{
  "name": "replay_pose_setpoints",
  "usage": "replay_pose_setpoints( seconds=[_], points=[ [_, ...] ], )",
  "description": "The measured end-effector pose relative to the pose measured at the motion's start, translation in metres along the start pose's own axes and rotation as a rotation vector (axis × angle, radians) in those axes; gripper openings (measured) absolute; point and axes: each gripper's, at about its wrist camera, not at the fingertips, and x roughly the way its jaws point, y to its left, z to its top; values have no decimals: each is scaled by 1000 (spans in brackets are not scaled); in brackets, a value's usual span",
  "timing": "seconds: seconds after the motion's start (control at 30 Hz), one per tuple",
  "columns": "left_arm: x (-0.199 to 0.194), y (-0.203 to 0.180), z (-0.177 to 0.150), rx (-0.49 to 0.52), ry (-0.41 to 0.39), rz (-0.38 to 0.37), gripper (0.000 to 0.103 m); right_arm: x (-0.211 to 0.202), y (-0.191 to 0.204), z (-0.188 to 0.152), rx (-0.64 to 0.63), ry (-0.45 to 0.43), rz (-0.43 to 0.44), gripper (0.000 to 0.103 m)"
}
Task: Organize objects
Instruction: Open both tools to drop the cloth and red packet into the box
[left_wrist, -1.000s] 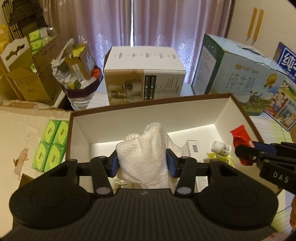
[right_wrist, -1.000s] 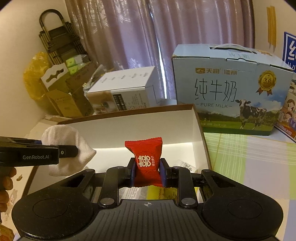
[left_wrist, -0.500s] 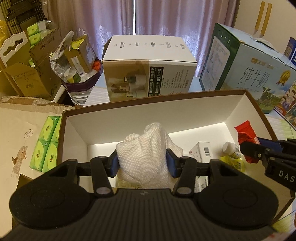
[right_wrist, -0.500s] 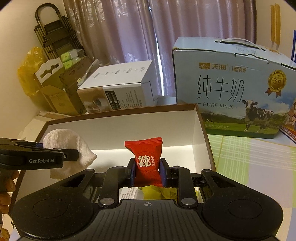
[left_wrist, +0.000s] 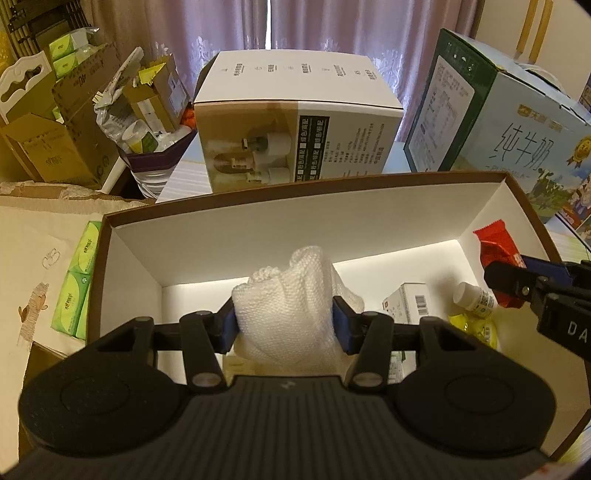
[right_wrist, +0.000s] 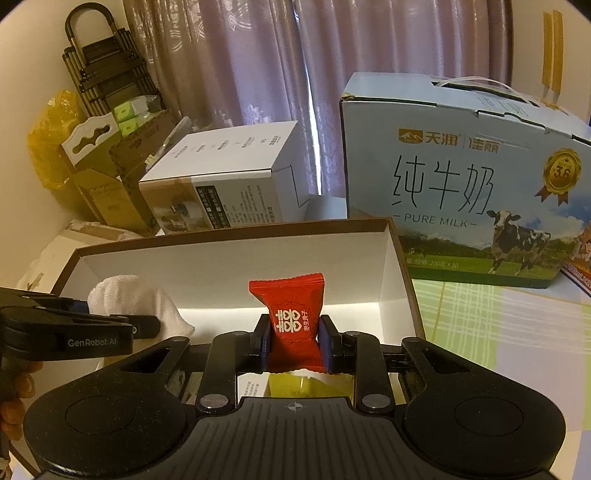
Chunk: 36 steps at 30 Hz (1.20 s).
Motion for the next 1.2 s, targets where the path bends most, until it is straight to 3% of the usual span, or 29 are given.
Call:
replay_pose_setpoints(
  seconds=[0.07,0.3,0.8,0.97,1.07,1.2],
  points=[
    [2,0,2,-5,5,-1,50,2,-1,2,2,0,0,23],
    [4,-1,5,4,-13,25,76,4,-4,4,5,-1,0,23],
    [4,6,4,11,-31,62,89,19,-2,6,-29,26,-20,23],
    [3,7,3,8,-51,57,95,26,0,12,-37,-16,-35,24],
    [1,6,1,15,-54,50,96,28,-1,15,-29,-23,-34,28],
    [-3,5,-2,18,-62,46,99,20,-2,11,-30,-51,-23,51]
  ],
)
